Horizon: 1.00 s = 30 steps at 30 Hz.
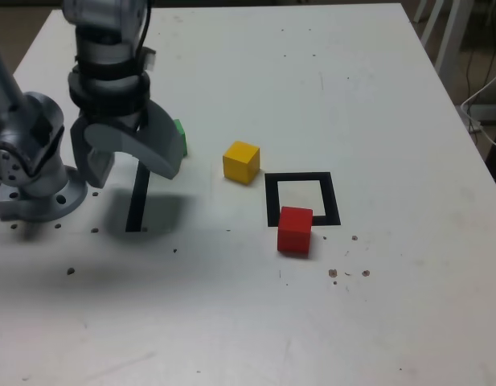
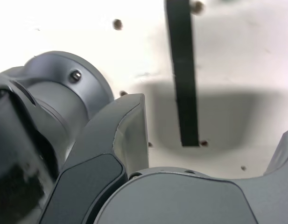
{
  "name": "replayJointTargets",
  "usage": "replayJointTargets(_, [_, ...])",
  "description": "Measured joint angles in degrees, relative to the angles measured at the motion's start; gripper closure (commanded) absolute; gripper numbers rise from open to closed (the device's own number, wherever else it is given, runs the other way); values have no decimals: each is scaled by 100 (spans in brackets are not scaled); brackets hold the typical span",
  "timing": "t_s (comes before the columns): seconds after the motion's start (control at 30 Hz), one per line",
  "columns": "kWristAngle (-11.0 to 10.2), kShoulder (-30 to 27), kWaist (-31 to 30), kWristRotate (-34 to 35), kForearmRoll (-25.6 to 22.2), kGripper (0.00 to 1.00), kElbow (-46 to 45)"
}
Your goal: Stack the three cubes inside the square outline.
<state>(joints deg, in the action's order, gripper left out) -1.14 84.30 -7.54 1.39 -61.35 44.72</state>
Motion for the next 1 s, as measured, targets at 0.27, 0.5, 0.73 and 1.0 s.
replayJointTargets(0.27, [99,481,-462,102,-117,1,570])
replayJointTargets(0.5, [137,1076,-871,217,-311,1,1290])
replayJointTargets(0.73, [124,1560,-1188,325,-556,1,2014])
replayJointTargets(1.0, [96,2045,-1327,333,-739,1,2722])
